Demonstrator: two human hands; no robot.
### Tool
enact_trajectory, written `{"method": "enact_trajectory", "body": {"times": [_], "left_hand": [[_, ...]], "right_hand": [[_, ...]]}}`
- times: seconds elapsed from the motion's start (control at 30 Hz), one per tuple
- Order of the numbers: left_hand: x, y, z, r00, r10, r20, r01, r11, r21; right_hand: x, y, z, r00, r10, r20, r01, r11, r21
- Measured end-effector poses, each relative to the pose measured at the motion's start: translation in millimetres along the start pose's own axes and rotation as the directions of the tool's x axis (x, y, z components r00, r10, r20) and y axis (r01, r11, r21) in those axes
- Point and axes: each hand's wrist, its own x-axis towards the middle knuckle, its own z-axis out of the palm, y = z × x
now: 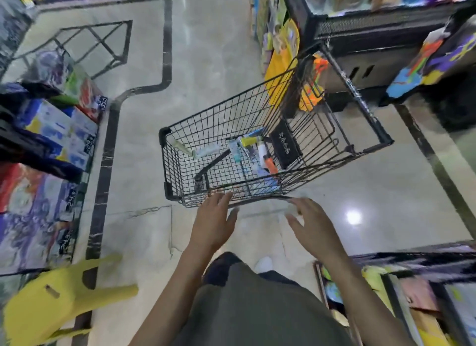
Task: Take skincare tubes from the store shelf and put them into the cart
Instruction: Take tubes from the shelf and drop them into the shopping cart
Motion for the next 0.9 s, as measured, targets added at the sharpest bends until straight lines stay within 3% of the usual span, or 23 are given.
{"method": "enact_trajectory", "body": {"times": [0.33, 0.67, 0.9], "left_hand": [[104.1, -47.3, 14.6, 0.966, -0.234, 0.109, 0.247, 0.962, -0.12], [297.9, -96.4, 48.0, 0.897, -0.322, 0.303, 0.388, 0.902, -0.188], [409.1, -130.1, 138.0, 0.774, -0.475, 0.418, 0.615, 0.721, -0.319]], "right_hand": [[221.3, -36.6, -1.0, 0.992, -0.027, 0.123, 0.029, 1.0, -0.011], [383.1, -20.6, 82.5, 0.914, 0.261, 0.31, -0.278, 0.961, 0.012], [486.6, 29.6, 166.7, 0.878, 0.364, 0.312, -0.386, 0.923, 0.01]]}}
